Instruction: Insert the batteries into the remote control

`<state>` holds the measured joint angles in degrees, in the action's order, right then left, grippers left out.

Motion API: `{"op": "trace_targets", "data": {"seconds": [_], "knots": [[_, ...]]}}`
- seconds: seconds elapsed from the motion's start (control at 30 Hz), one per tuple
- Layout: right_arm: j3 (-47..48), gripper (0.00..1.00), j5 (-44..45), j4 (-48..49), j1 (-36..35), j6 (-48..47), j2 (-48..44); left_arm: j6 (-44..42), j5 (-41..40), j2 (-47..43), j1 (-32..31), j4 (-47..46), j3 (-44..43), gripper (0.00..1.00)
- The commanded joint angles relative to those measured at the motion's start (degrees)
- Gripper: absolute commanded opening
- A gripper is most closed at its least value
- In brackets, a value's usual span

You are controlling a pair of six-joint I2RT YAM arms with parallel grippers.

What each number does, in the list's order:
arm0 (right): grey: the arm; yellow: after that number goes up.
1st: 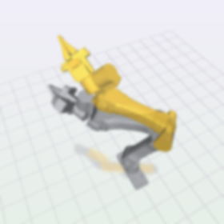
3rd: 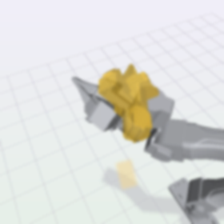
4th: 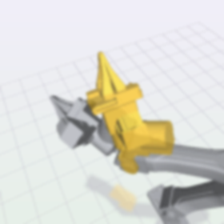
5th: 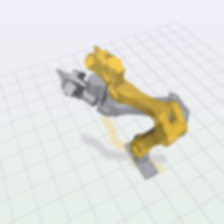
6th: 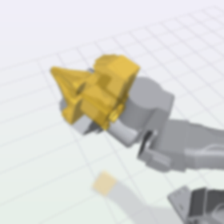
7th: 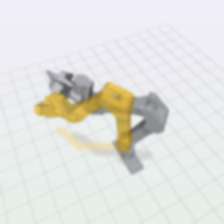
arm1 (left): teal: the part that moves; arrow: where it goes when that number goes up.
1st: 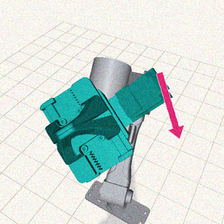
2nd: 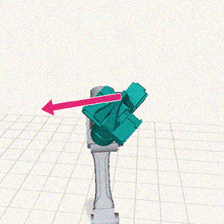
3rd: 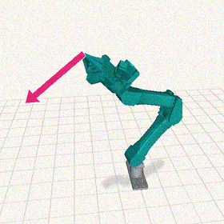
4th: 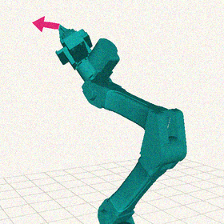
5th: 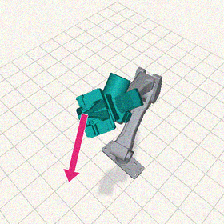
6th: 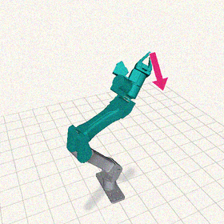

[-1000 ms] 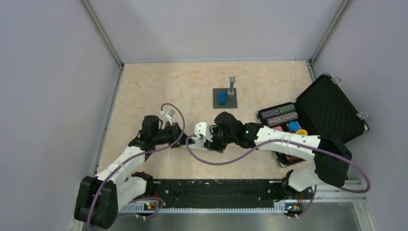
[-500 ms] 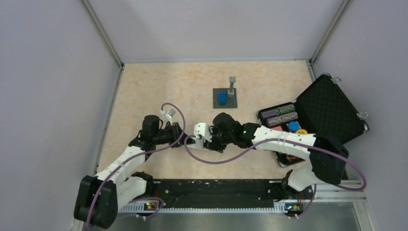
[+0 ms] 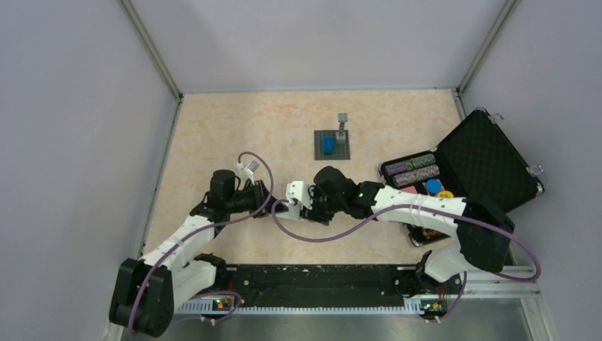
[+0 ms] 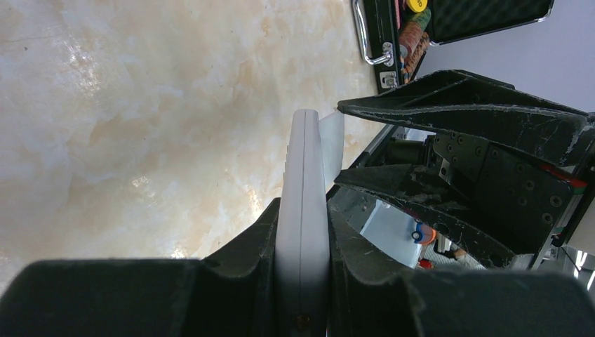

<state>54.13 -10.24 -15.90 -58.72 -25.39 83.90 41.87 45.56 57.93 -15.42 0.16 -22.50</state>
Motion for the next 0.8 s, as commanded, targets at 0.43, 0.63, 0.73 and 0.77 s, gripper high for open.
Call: {"op": "trace_targets", "data": {"seconds": [0.43,0.63,0.73,0.77], "knots": [[0.9,0.36,0.2,3.7,-0.5,-0.1,-1.5,-0.3,1.2,-0.2,-0.3,-1.9,-1.9,0.00],[1.3,0.36,0.2,3.8,-0.5,-0.2,-0.6,0.0,1.7,-0.2,-0.3,-2.1,-1.8,0.00],[1.3,0.36,0.2,3.8,-0.4,-0.1,-0.5,0.1,1.9,-0.1,-0.3,-2.3,-1.8,0.00],[1.2,0.36,0.2,3.8,-0.5,-0.1,-0.5,0.2,1.9,-0.1,-0.3,-2.4,-1.8,0.00]]}}
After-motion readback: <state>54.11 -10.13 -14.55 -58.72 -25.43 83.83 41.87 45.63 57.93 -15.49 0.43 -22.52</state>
